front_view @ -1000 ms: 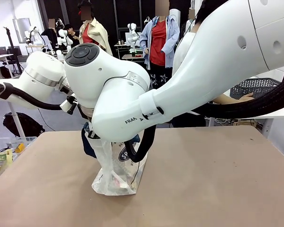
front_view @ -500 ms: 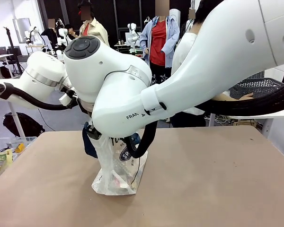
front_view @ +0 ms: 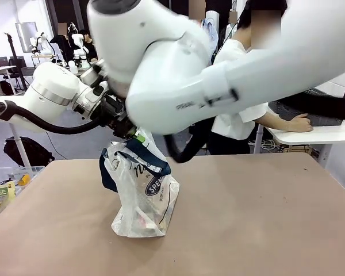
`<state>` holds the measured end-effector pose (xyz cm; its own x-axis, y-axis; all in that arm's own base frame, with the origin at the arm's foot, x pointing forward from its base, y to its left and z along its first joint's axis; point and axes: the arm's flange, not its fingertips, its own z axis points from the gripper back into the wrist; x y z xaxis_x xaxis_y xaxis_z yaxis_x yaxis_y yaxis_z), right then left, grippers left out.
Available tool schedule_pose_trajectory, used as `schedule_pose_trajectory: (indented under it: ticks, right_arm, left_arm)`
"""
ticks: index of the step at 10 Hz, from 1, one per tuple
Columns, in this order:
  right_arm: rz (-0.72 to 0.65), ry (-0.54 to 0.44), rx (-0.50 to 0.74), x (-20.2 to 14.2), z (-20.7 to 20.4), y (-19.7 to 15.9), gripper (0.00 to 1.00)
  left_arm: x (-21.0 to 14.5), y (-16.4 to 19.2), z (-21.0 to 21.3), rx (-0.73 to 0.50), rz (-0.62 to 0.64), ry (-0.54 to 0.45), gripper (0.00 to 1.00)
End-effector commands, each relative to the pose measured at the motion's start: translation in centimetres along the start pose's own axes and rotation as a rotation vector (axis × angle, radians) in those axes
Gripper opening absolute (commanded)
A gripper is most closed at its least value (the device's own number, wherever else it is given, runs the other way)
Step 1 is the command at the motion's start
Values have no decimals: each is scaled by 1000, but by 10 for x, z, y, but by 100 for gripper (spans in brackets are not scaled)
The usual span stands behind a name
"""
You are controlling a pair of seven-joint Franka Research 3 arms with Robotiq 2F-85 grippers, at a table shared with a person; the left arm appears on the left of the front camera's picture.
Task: Transfer purchased items from the store into the shopping bag.
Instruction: Move the Reusable shopping bag to the right side of the table.
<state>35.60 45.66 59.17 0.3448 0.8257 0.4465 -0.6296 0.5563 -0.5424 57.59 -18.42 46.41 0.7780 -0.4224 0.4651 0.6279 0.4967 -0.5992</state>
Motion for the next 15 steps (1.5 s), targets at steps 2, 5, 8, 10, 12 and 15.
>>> schedule_pose_trajectory:
  ticks: [2,5,8,10,12,15]
  right_arm:
    - [-421,219,-338,-87,14,-117,100]
    - [-702,429,-451,-201,6,-235,100]
    - [-959,658,-394,-328,-33,-289,100]
    - [-1132,677,-305,-394,-60,-290,100]
    - [-1251,611,-240,-424,-71,-284,100]
    - [-1111,736,-301,-411,-63,-295,100]
  left_arm:
    - [-5,-3,-5,27,-36,14,0]
    - [-2,-13,-12,49,-60,32,0]
    - [1,-25,-20,84,-80,61,0]
    - [5,-29,-28,93,-84,90,0]
    - [6,-33,-32,99,-96,95,0]
    - [5,-48,-34,337,-97,63,0]
